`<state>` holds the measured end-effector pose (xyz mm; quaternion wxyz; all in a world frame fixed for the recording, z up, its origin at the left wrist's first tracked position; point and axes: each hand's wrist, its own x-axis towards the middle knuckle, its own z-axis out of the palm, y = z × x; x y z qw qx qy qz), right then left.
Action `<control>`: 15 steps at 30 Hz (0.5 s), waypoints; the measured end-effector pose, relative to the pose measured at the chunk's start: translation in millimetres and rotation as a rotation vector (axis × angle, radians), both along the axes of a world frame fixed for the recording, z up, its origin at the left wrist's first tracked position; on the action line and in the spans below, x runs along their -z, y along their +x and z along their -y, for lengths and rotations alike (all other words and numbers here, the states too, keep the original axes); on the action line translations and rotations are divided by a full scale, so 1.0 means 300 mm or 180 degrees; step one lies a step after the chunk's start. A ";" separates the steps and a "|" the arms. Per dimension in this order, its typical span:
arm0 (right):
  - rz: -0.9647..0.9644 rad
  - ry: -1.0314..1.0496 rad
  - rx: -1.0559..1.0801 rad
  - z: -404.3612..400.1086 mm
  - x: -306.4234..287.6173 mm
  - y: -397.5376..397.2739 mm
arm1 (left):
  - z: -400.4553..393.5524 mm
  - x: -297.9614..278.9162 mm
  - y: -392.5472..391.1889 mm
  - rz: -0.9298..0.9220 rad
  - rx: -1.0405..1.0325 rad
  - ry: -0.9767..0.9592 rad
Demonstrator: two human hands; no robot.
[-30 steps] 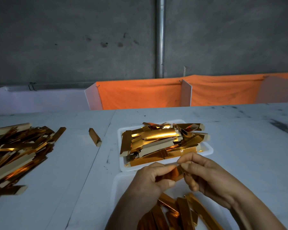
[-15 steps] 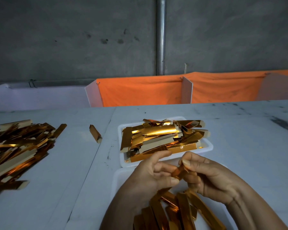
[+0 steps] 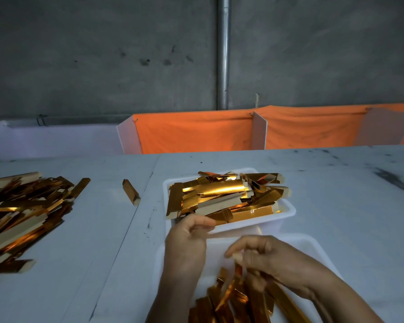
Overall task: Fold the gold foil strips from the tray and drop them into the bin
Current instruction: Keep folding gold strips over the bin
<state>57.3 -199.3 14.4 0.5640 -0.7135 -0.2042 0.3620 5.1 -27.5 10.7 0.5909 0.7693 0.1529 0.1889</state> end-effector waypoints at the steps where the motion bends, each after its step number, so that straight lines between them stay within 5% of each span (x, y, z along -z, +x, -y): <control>1: 0.0161 0.0101 0.0265 -0.004 0.000 0.001 | -0.002 0.005 0.006 -0.0021 -0.0219 0.0153; 5: 0.0687 0.0139 0.0855 -0.014 0.002 0.000 | 0.000 0.025 0.024 -0.0163 -0.0435 0.0434; 10: 0.2505 -0.0900 0.1176 -0.083 -0.004 0.061 | 0.005 0.030 0.035 -0.0356 -0.0319 0.0521; 15: 0.2903 -0.1489 0.0981 -0.154 0.003 0.141 | 0.034 0.035 0.028 -0.0545 -0.0104 0.0986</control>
